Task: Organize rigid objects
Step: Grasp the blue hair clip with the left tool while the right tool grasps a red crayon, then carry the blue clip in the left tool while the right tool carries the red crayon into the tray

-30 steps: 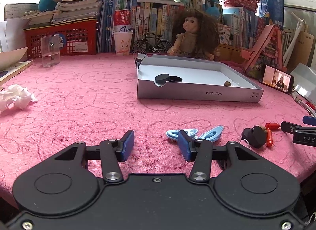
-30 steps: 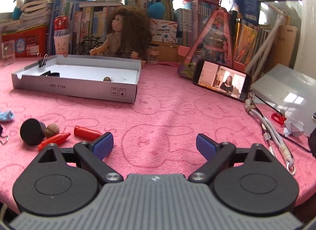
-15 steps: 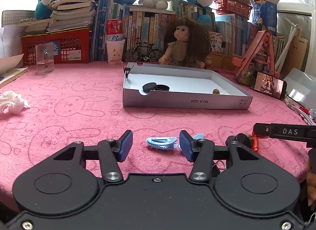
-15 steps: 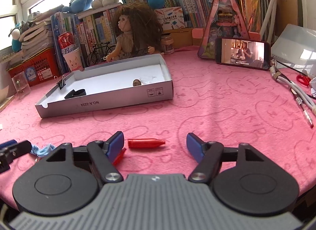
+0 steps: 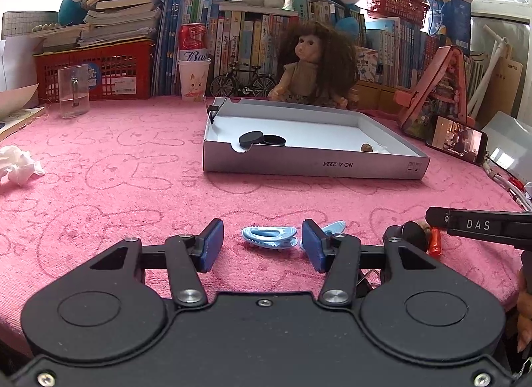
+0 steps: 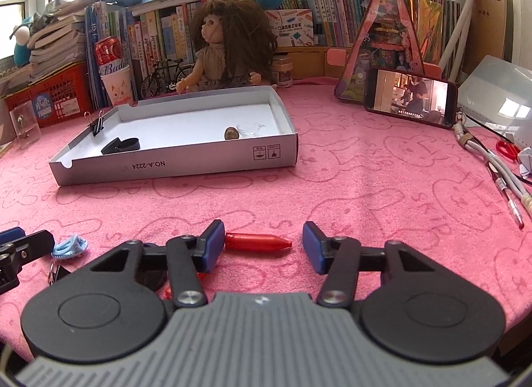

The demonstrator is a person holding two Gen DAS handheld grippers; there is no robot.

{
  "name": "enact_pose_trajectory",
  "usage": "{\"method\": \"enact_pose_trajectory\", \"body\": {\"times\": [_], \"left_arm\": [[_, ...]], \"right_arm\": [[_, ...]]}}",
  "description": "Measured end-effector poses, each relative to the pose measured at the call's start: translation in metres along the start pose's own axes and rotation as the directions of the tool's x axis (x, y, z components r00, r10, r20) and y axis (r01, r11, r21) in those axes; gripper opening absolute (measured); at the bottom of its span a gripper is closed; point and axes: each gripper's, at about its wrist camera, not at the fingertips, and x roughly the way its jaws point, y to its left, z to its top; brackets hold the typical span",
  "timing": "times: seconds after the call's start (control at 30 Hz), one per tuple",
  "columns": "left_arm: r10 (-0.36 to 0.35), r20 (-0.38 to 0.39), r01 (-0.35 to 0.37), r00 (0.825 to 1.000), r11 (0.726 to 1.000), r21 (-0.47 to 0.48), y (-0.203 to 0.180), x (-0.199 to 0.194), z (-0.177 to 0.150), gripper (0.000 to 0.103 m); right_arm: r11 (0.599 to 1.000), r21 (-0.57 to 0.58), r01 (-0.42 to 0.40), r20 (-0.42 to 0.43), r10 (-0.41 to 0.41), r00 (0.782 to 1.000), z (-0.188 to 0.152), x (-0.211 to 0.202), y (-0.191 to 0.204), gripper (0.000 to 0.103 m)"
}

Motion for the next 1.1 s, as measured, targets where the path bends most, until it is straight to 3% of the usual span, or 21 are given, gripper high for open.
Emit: {"method": "enact_pose_trajectory", "body": {"times": [0.23,0.33,1.1], "left_arm": [[-0.011,-0.002,0.011,1.000,1.000,-0.005,0.002,0.002,-0.003,0.044],[-0.022,-0.004,0.022,1.000,1.000,-0.002,0.001,0.002,-0.003,0.035],[-0.002,0.016,0.002,1.000,1.000,-0.009,0.001,0.001,0.008,0.034]], "right_arm": [[1.000,-0.023,0.004,0.007,-0.004,1.000,-0.002,-0.001,0.003,0.052],[0.999,-0.032,0.004,0.012,-0.004,1.000,-0.003,-0.001,0.005,0.049],[0.999,-0.049,-0.017,0.047,0.019,0.999,0.004,-0.004,0.002,0.048]]}}
